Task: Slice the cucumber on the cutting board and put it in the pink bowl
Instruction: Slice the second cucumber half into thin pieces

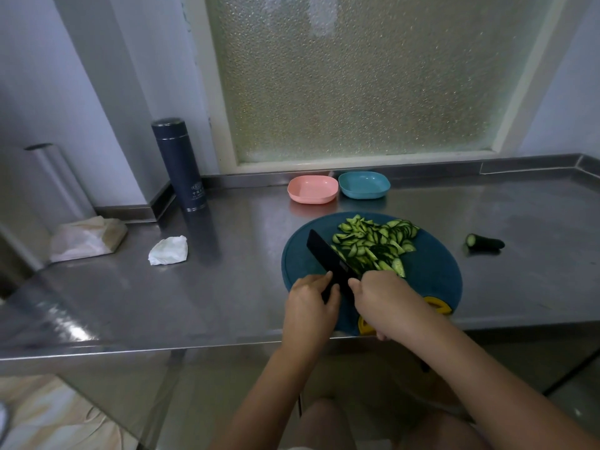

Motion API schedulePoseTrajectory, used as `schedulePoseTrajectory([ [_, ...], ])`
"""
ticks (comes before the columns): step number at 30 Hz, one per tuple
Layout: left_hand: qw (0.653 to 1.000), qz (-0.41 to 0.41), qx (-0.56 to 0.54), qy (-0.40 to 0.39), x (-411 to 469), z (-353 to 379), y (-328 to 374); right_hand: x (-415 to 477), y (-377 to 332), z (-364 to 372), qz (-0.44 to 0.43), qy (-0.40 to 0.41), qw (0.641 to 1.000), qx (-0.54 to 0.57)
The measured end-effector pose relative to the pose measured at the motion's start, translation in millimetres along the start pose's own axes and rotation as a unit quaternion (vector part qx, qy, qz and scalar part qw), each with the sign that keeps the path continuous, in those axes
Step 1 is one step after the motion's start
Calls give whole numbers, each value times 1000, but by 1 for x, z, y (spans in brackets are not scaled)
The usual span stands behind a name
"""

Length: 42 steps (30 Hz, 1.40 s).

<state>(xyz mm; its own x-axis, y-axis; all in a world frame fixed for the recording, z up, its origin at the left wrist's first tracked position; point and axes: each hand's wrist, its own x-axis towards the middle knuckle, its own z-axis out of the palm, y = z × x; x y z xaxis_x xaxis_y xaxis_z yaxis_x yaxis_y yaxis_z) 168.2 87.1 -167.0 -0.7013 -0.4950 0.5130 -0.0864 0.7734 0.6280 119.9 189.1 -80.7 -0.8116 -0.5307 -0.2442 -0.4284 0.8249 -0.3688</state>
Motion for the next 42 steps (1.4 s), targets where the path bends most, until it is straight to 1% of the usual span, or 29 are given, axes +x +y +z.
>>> schedulePoseTrajectory([
  [2, 1000, -5, -2, 1, 0, 0, 0, -3, 0, -3, -8, 9, 1000, 11],
  [5, 1000, -9, -2, 1, -1, 0, 1, -5, 1, -4, -15, 9, 999, -26],
  [8, 1000, -5, 1, 3, -1, -1, 1, -6, 2, -3, -20, 9, 999, -36],
  [11, 1000, -5, 5, 7, -1, -1, 1, -6, 5, -1, -51, 37, 998, -18],
  [14, 1000, -11, 3, 10, -2, -1, 2, -10, 6, -2, -68, 44, 997, -12],
  [18, 1000, -9, 1, 12, -2, -2, 1, -5, 4, 2, -57, 51, 997, 0],
  [22, 1000, -6, 3, 11, -2, -2, 1, 0, -2, 8, -4, 45, 999, -20],
  [27, 1000, -1, 9, 2, -2, -1, 0, 4, -11, 18, -17, 73, 997, -25],
  [30, 1000, 5, 5, -12, -3, -4, -2, 5, -12, 19, -6, 52, 998, -22],
  [34, 1000, -2, -10, -27, -3, -6, -4, 4, -5, 14, 30, 33, 999, -9],
  [38, 1000, -13, -17, -23, -4, -6, -2, -6, -3, 8, 10, 9, 1000, 13],
  [40, 999, -16, -19, -22, -4, -7, -1, -10, -3, 5, 31, 13, 999, 31],
  [42, 1000, -16, -17, -20, -4, -7, -1, -12, -4, 3, 22, 24, 999, 40],
])
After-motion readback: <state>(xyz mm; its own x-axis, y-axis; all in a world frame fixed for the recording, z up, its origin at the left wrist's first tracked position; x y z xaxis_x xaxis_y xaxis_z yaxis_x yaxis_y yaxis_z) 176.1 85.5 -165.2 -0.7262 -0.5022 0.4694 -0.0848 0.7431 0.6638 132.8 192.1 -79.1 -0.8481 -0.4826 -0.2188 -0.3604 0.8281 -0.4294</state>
